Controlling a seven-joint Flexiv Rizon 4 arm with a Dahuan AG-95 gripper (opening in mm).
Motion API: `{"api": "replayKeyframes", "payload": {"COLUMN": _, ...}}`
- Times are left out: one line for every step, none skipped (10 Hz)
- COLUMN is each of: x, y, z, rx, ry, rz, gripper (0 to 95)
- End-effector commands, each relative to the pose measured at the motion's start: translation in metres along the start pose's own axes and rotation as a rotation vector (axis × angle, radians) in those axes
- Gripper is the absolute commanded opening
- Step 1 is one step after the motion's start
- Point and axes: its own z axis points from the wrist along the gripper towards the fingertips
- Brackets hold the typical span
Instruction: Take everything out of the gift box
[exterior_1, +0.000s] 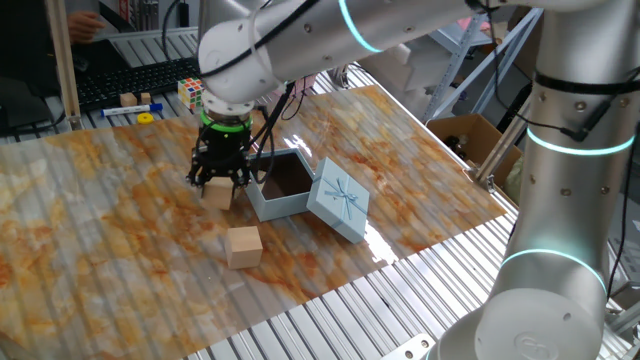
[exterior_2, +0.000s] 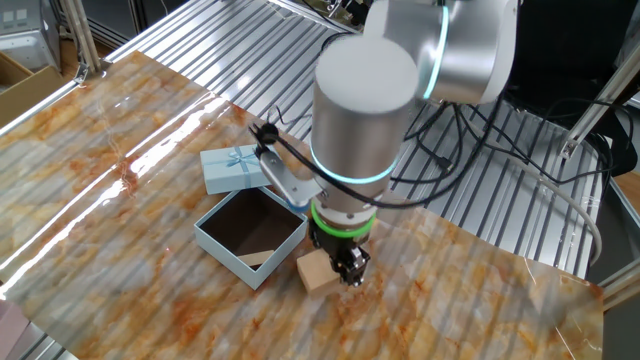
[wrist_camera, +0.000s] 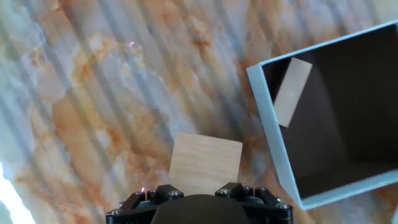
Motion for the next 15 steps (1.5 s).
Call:
{"api": "replayKeyframes", "payload": {"x": 0.0, "y": 0.0, "z": 0.004, "rx": -0.001, "ry": 0.002, "rz": 0.013, "gripper": 0.0}}
{"api": "replayKeyframes", "payload": {"x": -0.001, "y": 0.001, "z": 0.009, "rx": 0.001, "ry": -0.002, "rz": 0.012, "gripper": 0.0}}
{"api": "replayKeyframes", "payload": {"x": -0.002, "y": 0.001, "z": 0.011, "rx": 0.001, "ry": -0.004, "rz": 0.013, "gripper": 0.0}}
{"api": "replayKeyframes", "payload": {"x": -0.001, "y": 0.002, "z": 0.016, "rx": -0.001, "ry": -0.005, "rz": 0.029, "gripper": 0.0}}
{"api": "replayKeyframes", "payload": {"x": -0.002, "y": 0.003, "z": 0.02, "rx": -0.002, "ry": -0.009, "rz": 0.036, "gripper": 19.0}}
{"api": "replayKeyframes", "payload": {"x": -0.002, "y": 0.003, "z": 0.023, "rx": -0.001, "ry": -0.01, "rz": 0.043, "gripper": 19.0}}
{"api": "replayKeyframes", "payload": {"x": -0.003, "y": 0.003, "z": 0.024, "rx": -0.001, "ry": -0.008, "rz": 0.054, "gripper": 19.0}}
{"api": "replayKeyframes", "payload": {"x": -0.003, "y": 0.003, "z": 0.024, "rx": 0.001, "ry": -0.004, "rz": 0.07, "gripper": 38.0}}
{"api": "replayKeyframes", "payload": {"x": -0.003, "y": 0.003, "z": 0.025, "rx": -0.002, "ry": -0.003, "rz": 0.078, "gripper": 57.0}}
{"api": "replayKeyframes", "payload": {"x": -0.003, "y": 0.003, "z": 0.025, "rx": 0.002, "ry": 0.0, "rz": 0.089, "gripper": 76.0}}
{"api": "replayKeyframes", "payload": {"x": -0.003, "y": 0.004, "z": 0.025, "rx": 0.006, "ry": 0.006, "rz": 0.101, "gripper": 95.0}}
{"api": "replayKeyframes", "payload": {"x": -0.003, "y": 0.004, "z": 0.026, "rx": 0.009, "ry": 0.005, "rz": 0.107, "gripper": 95.0}}
{"api": "replayKeyframes", "payload": {"x": -0.003, "y": 0.004, "z": 0.026, "rx": 0.015, "ry": 0.023, "rz": 0.113, "gripper": 95.0}}
{"api": "replayKeyframes", "payload": {"x": -0.003, "y": 0.004, "z": 0.025, "rx": 0.02, "ry": 0.037, "rz": 0.122, "gripper": 95.0}}
{"api": "replayKeyframes", "payload": {"x": -0.004, "y": 0.004, "z": 0.021, "rx": 0.014, "ry": 0.052, "rz": 0.132, "gripper": 95.0}}
